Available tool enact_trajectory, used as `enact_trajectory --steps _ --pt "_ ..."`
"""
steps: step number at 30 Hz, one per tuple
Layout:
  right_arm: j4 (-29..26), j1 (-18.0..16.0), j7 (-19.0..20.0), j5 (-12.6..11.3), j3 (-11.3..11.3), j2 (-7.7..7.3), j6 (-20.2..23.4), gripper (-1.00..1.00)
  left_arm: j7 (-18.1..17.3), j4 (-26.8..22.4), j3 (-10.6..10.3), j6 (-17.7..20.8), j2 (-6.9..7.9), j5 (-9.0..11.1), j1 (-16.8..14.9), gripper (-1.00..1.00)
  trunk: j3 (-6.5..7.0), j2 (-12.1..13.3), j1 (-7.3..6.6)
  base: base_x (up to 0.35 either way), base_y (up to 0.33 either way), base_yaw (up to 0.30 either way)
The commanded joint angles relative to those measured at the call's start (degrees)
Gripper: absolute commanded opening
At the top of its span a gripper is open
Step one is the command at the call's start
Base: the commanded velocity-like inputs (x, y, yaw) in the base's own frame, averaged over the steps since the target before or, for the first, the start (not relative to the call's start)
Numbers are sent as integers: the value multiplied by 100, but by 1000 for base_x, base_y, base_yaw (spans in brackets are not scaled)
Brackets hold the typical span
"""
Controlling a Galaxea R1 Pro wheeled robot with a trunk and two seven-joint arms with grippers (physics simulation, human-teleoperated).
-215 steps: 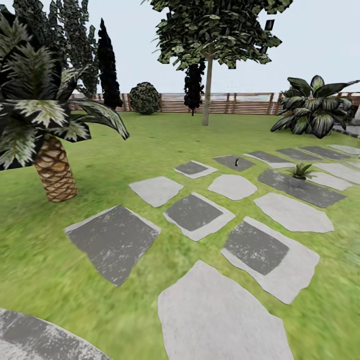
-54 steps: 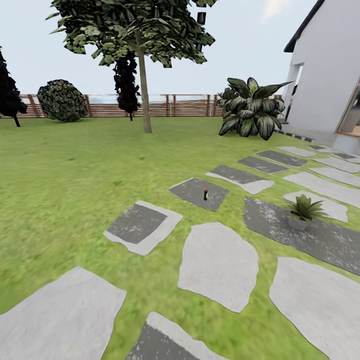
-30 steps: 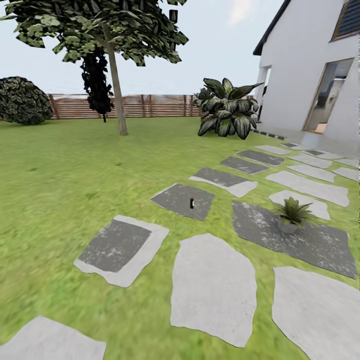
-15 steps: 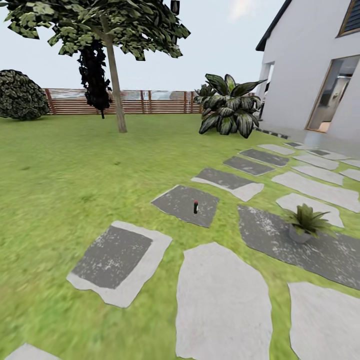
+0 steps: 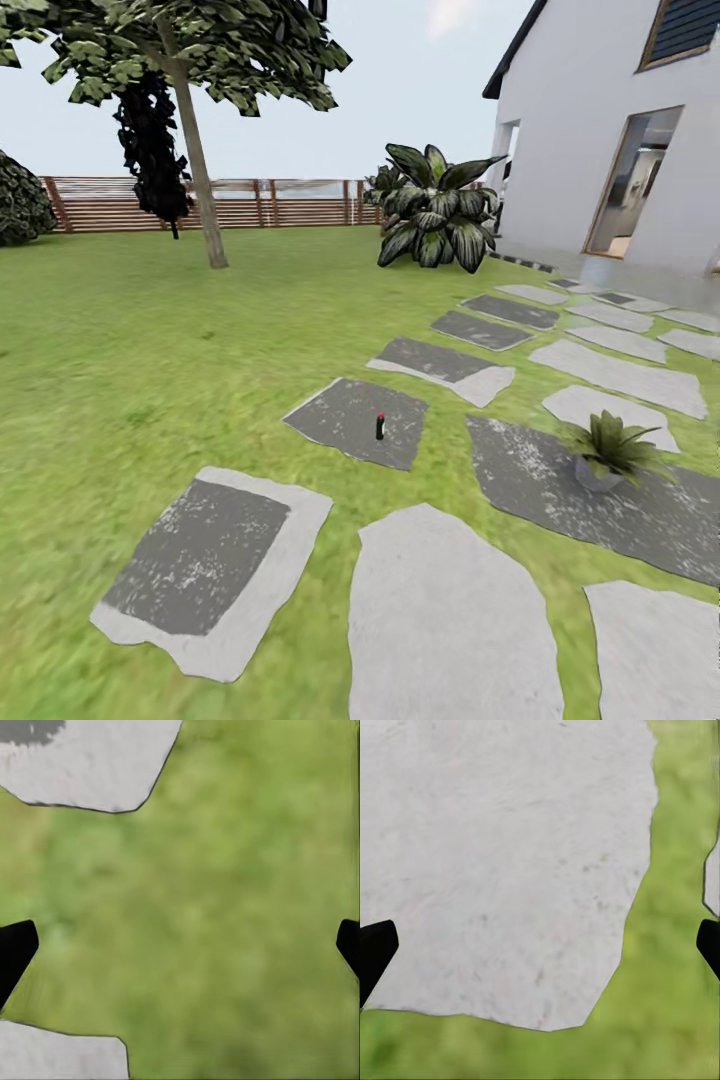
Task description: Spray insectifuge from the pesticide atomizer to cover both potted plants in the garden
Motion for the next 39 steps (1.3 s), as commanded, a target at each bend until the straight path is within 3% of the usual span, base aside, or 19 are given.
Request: enact_trajectory --steps 1,23,39 --pt "4 -4 3 -54 13 -1 -20 100 0 0 1 -18 0 -5 -1 100 -5 -2 3 339 104 -296" --pt "4 -4 6 -54 14 -1 -20 100 -1 4 -11 -18 0 -5 -1 100 -5 -2 3 339 95 -296" --pt "7 -4 23 -45 20 -1 -20 100 0 -2 0 -18 1 -5 -1 100 -5 -2 3 339 98 -30"
